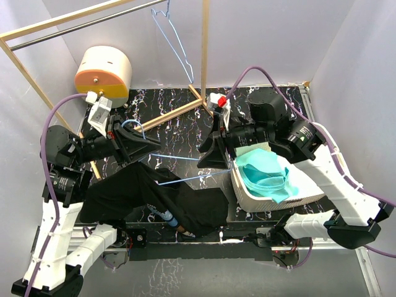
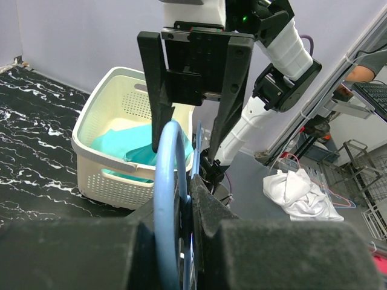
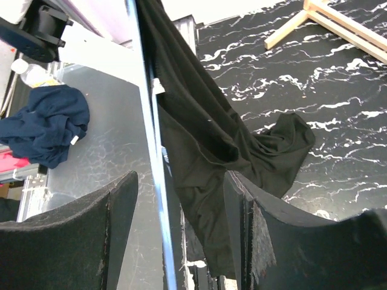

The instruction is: Remove the t-shirt from the hanger

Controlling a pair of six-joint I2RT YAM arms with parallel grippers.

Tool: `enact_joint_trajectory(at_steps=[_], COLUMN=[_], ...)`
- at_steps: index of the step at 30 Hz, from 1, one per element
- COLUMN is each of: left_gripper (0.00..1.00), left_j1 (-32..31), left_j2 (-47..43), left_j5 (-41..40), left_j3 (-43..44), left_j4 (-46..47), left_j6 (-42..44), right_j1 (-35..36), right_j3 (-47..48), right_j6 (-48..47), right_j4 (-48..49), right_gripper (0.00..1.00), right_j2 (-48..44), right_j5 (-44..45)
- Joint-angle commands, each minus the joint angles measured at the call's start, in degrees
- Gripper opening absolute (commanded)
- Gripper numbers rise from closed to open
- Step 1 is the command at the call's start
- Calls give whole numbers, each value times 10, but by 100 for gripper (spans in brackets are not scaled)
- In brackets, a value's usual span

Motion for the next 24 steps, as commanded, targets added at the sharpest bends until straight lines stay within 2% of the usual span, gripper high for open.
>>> enact_joint_trajectory(at_steps=[1, 6, 11, 12, 14, 16, 17, 19, 20, 22, 24], left_gripper=[0, 0, 0, 0, 0, 0, 5, 44, 59, 75, 80], left_j1=[-2, -3, -2, -2, -3, -2, -3, -3, -3, -2, -3], left_j2=[9, 14, 19, 21, 24, 25, 25, 20, 18, 10, 5], left_j5=[8, 2, 0, 0, 0, -8, -19, -58, -81, -133, -189], left_j3=[-6, -14, -22, -23, -21, -20, -17, -12, -12, -10, -4], left_j4=[35, 59, 92, 95, 95, 84, 63, 8, -18, -72, -124], left_j6=[-18, -31, -53, -56, -57, -51, -40, -6, 10, 39, 68], right_j1=[2, 7, 12, 13, 14, 14, 14, 14, 14, 14, 14], right_j3=[-4, -29, -63, -67, -63, -61, -60, -58, -56, -49, -36], right_j6=[-7, -5, -7, -8, -7, 3, 10, 22, 28, 38, 44], right_j4=[46, 40, 40, 40, 35, 39, 43, 50, 51, 46, 27], right_gripper=[60, 48, 46, 40, 10, 8, 8, 8, 8, 8, 8], right_j2=[-17, -23, -30, -31, -30, -35, -40, -52, -59, -70, -75], right_j5=[-44, -43, -24, -19, 12, 68, 93, 133, 154, 193, 221])
